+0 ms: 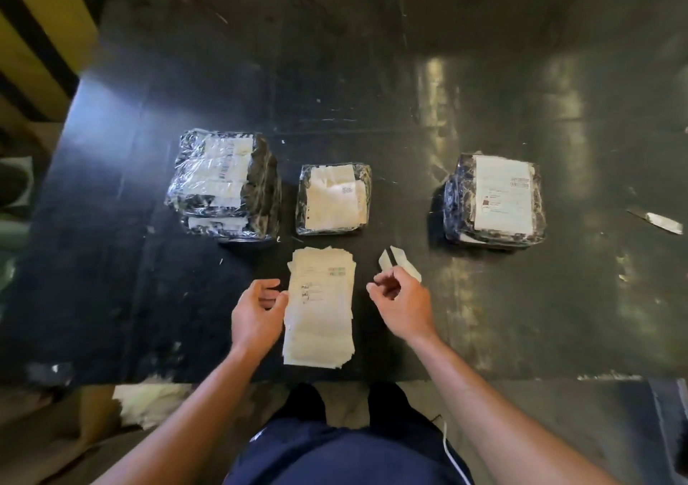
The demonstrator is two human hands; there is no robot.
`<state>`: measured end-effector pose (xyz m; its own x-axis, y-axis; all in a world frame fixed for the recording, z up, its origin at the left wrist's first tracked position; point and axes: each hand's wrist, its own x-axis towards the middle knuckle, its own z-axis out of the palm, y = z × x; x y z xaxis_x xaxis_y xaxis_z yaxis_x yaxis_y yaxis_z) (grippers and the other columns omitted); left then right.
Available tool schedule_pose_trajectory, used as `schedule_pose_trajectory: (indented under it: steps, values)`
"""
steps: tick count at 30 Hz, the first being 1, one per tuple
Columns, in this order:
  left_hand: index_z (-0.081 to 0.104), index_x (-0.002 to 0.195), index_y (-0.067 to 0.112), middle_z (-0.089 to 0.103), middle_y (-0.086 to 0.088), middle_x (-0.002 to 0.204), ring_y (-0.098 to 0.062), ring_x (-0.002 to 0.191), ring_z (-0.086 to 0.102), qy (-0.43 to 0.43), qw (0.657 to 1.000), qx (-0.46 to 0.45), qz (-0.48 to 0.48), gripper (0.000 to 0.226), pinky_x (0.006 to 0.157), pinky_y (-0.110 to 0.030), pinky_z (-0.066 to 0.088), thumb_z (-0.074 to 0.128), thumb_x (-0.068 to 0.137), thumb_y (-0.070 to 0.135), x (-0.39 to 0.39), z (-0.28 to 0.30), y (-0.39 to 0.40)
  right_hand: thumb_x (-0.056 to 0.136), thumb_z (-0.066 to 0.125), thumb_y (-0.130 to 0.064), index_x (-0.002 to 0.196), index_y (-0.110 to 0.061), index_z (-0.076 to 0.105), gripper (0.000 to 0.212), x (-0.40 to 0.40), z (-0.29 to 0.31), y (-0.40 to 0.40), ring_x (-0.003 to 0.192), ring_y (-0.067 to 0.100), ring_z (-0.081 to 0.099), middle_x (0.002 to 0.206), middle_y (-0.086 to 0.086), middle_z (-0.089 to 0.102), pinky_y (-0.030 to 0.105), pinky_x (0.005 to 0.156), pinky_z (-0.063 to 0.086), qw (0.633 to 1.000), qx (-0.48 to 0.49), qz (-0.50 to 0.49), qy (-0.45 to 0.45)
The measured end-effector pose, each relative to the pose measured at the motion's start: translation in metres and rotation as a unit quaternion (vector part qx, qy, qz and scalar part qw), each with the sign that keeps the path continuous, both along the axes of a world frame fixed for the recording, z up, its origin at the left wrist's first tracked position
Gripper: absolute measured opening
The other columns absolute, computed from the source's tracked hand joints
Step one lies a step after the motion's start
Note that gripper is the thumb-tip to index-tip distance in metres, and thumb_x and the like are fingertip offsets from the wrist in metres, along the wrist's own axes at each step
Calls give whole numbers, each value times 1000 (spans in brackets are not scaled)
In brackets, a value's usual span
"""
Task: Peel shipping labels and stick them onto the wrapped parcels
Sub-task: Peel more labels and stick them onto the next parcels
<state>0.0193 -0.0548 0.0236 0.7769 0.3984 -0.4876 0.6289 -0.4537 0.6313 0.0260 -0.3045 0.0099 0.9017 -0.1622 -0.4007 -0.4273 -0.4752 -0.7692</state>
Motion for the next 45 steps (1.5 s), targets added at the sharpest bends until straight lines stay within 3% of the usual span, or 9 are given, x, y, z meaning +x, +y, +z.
schedule_pose_trajectory:
  steps: [6, 16, 24, 27, 29, 31, 37, 43, 45]
  values:
    - [63, 121, 24, 70, 5, 110, -8, 92, 69, 75, 996, -46, -28, 31, 72, -26, 59, 74, 96, 37, -13, -18, 7, 83, 85, -47, 100, -18, 66, 38, -4, -16, 52, 83, 7, 64, 94, -5, 70, 24, 69, 48, 989, 29, -50, 133]
    - [65, 116, 25, 73, 7, 108, -12, 93, 73, 97, 992, -77, -37, 30, 79, -38, 66, 78, 93, 38, -8, -27, 14, 86, 86, -23, 93, -8, 77, 18, 0, -28, 61, 100, 21, 68, 104, 4, 75, 26, 70, 48, 969, 87, -132, 191]
    - [61, 125, 23, 70, 5, 115, -13, 97, 70, 103, 991, -72, -48, 38, 75, -31, 62, 77, 94, 36, -5, -22, 15, 95, 76, -20, 95, -15, 75, 5, -10, -20, 33, 110, 23, 68, 109, 0, 76, 45, 103, 56, 966, 122, -138, 184]
    - [60, 132, 23, 71, 2, 118, -14, 100, 70, 66, 997, -37, -22, 45, 87, -35, 62, 77, 93, 38, -3, -13, 16, 97, 74, -18, 96, -13, 76, 6, -12, 2, 24, 109, 26, 70, 108, 3, 78, 42, 98, 59, 964, 176, -120, 157]
    - [62, 130, 24, 71, 3, 113, -8, 96, 68, 27, 998, -50, -7, 41, 79, -26, 58, 75, 95, 41, 0, 2, 15, 96, 74, -16, 96, -9, 76, 8, -12, 20, 21, 106, 25, 71, 106, 4, 79, 36, 88, 59, 965, 209, -99, 125]
    - [65, 129, 23, 72, 4, 114, -9, 100, 68, 7, 993, -118, -15, 36, 75, -21, 52, 68, 99, 42, 4, 19, 13, 96, 74, -15, 96, -5, 74, 10, -10, 38, 23, 105, 22, 71, 107, 3, 79, 31, 84, 56, 962, 242, -78, 99]
    - [66, 130, 19, 75, 0, 125, -23, 120, 68, -15, 928, -371, -12, 48, 103, -48, 54, 63, 93, 50, 19, 81, 2, 93, 77, -16, 90, -9, 75, 8, -9, 79, 40, 109, 24, 70, 105, 1, 79, 32, 87, 58, 971, 239, 2, 26]
    - [70, 123, 19, 78, 2, 118, -17, 114, 72, -116, 934, -334, -37, 22, 101, -46, 58, 61, 103, 21, 31, 120, 5, 90, 79, -31, 102, -14, 78, 21, 6, 124, 40, 101, 26, 70, 106, 6, 79, 35, 88, 56, 957, 285, 30, -32]
    - [70, 125, 16, 78, 0, 118, -20, 116, 71, -129, 937, -321, -55, 23, 104, -47, 55, 60, 104, 19, 32, 127, 6, 95, 74, -23, 103, -12, 78, 14, 15, 142, 34, 90, 25, 67, 99, 13, 78, 31, 83, 54, 948, 312, 28, -66]
